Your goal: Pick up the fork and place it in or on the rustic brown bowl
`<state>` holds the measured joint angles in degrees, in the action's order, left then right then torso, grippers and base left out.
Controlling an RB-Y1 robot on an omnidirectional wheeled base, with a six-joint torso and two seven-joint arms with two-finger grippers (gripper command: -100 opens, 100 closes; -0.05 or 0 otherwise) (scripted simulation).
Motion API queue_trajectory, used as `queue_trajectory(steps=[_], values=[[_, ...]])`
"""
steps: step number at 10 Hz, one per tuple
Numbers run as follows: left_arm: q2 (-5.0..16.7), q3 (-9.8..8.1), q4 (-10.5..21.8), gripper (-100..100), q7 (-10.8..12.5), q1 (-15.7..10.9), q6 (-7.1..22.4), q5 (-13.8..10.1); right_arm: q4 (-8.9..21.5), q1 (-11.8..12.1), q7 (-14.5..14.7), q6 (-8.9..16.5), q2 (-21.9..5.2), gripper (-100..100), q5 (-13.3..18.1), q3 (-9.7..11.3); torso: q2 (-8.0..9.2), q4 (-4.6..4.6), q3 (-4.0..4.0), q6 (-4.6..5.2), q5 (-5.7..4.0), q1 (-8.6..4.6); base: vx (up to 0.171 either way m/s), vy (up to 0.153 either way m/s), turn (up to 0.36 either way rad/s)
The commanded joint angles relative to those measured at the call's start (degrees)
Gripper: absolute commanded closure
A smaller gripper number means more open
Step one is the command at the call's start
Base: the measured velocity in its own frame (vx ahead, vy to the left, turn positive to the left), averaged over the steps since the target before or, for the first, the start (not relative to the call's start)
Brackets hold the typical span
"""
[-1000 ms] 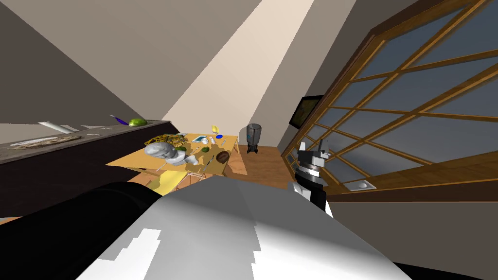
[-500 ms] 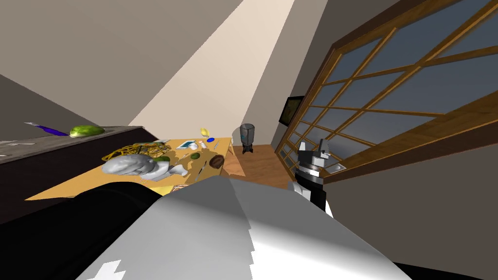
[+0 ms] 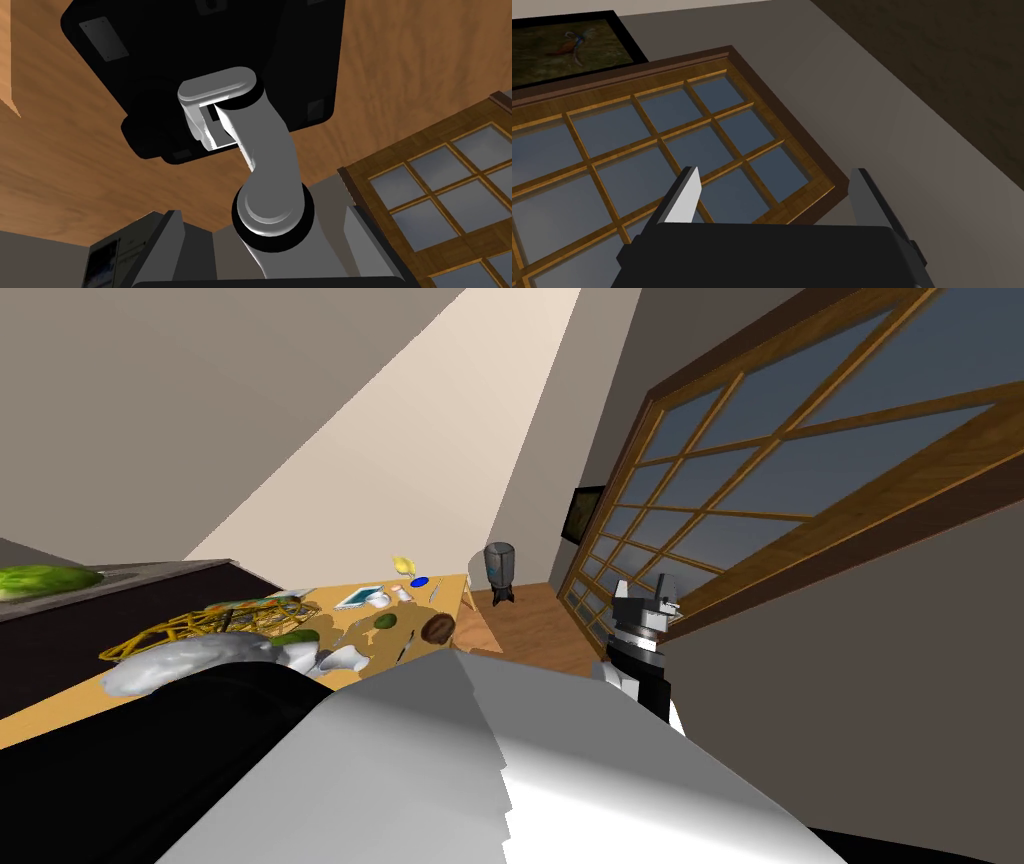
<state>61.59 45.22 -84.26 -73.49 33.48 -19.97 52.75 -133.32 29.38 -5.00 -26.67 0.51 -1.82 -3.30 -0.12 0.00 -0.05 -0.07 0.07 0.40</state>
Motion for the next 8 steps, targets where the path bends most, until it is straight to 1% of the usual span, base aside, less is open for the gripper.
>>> queue_trajectory(steps=[1, 3, 4, 5, 6, 8], values=[[1.2, 0.1, 1.0, -100, -2.0, 0.2, -0.4, 0.4, 0.0, 0.0, 0.0, 0.0, 0.0, 0, 0.0, 0.0, 0.0, 0.0, 0.0, 0.0, 0.0, 0.0, 0.016, 0.07, -0.165], [4.3, 2.69, 4.3, -100, -6.2, -0.6, -0.1, 3.3, 0.0, 0.0, 0.0, 0.0, 0.0, 0, 0.0, 0.0, -0.01, 0.0, 0.0, 0.0, 0.01, 0.05, 0.016, 0.093, -0.379], [4.4, 2.69, 4.0, -100, -6.4, -0.6, -0.1, 3.3, 0.0, 0.0, 0.0, 0.0, 0.0, 0, 0.0, 0.0, -0.04, -0.01, -0.03, 0.01, 0.03, 0.18, 0.014, 0.097, -0.146], [4.4, 2.69, 4.3, -100, -6.6, -0.6, -0.1, 3.3, 0.0, 0.0, 0.0, 0.0, 0.0, 0, 0.0, 0.0, -0.04, 0.0, -0.02, -0.08, 0.06, 0.12, 0.007, 0.036, 0.021], [5.9, 3.82, 5.8, -100, -8.7, -1.0, 0.0, 4.6, 0.0, 0.0, 0.0, 0.0, 0.0, 0, 0.0, 0.0, -0.02, 0.0, -0.01, -0.09, 0.02, -0.08, 0.011, 0.042, -0.27], [8.4, 5.74, 8.4, -100, -12.3, -1.9, 0.3, 6.8, 0.0, 0.0, 0.0, 0.0, 0.0, 0, 0.0, 0.0, -0.06, -0.01, -0.03, -0.01, 0.02, 0.09, 0.015, 0.112, -0.412]])
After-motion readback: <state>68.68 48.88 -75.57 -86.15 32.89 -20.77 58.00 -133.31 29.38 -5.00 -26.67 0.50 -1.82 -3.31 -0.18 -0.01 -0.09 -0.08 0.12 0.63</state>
